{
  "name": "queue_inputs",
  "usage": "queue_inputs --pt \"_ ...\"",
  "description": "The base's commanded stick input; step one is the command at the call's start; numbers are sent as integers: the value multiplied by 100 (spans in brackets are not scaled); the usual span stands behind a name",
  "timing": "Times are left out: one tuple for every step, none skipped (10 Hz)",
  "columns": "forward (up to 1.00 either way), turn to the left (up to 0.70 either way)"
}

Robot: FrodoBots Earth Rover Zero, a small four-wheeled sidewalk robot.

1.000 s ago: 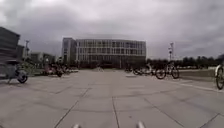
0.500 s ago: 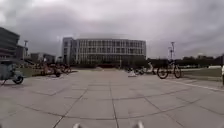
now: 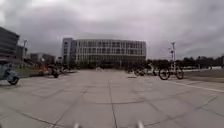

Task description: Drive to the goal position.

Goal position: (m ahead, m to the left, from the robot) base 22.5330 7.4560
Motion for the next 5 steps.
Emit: queue_inputs --pt "45 0" --pt "45 0" --pt "45 0" --pt "45 0" --pt "45 0"
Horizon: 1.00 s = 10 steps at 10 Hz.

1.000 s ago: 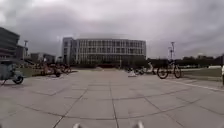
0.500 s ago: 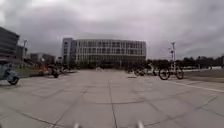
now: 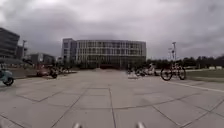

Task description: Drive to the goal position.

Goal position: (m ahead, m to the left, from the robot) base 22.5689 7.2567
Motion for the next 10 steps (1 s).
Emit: queue_inputs --pt "45 0" --pt "45 0" --pt "45 0" --pt "45 0" --pt "45 0" --pt "45 0" --pt "45 0" --pt "45 0" --pt "45 0" --pt "45 0"
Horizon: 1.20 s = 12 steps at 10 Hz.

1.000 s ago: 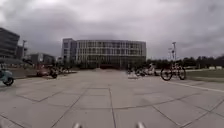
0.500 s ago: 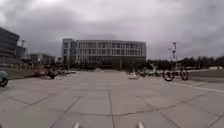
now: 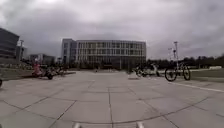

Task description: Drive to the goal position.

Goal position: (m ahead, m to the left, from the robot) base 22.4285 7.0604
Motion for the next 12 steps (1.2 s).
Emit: queue_inputs --pt "45 0" --pt "45 0" --pt "45 0" --pt "45 0" --pt "45 0" --pt "45 0" --pt "45 0" --pt "45 0" --pt "45 0" --pt "45 12" --pt "45 25" --pt "45 27"
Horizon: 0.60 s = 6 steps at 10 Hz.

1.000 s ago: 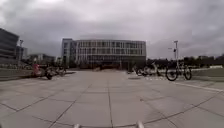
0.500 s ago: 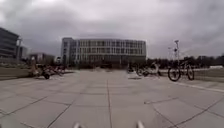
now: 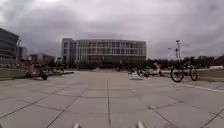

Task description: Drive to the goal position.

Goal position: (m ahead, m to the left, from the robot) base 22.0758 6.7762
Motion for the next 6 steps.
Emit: queue_inputs --pt "45 27" --pt "45 27" --pt "45 27" --pt "45 27" --pt "45 23" --pt "45 11"
